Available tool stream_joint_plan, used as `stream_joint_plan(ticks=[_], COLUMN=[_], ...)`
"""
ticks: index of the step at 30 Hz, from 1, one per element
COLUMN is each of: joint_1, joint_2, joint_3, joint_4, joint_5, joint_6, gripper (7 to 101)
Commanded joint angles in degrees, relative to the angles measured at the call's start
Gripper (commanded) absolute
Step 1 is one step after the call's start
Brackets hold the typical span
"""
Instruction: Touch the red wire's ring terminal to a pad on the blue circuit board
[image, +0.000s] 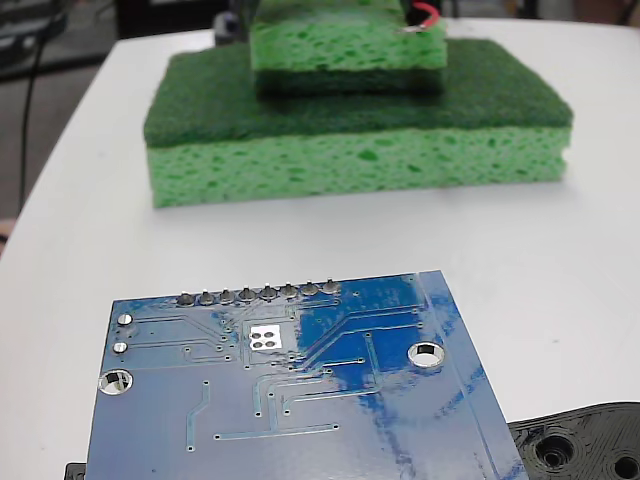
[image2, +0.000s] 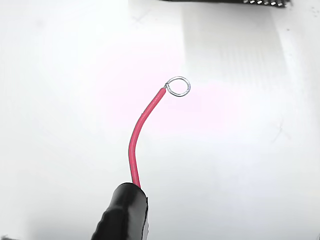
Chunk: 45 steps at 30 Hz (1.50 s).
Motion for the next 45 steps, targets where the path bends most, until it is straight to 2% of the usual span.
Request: stream_joint_plan(ticks=[1,11,45], joint_1=[-1.1,-3.4,-3.8], joint_2=[0.3,0.3,0.3], joint_3=[0.4,1.2,1.3], joint_4=[-0.4,-0.5,-0.5], joint_5=[2.4,4.6,5.8], joint_6=[0.2,0.3,0.9], gripper=[100.3,100.3,100.3])
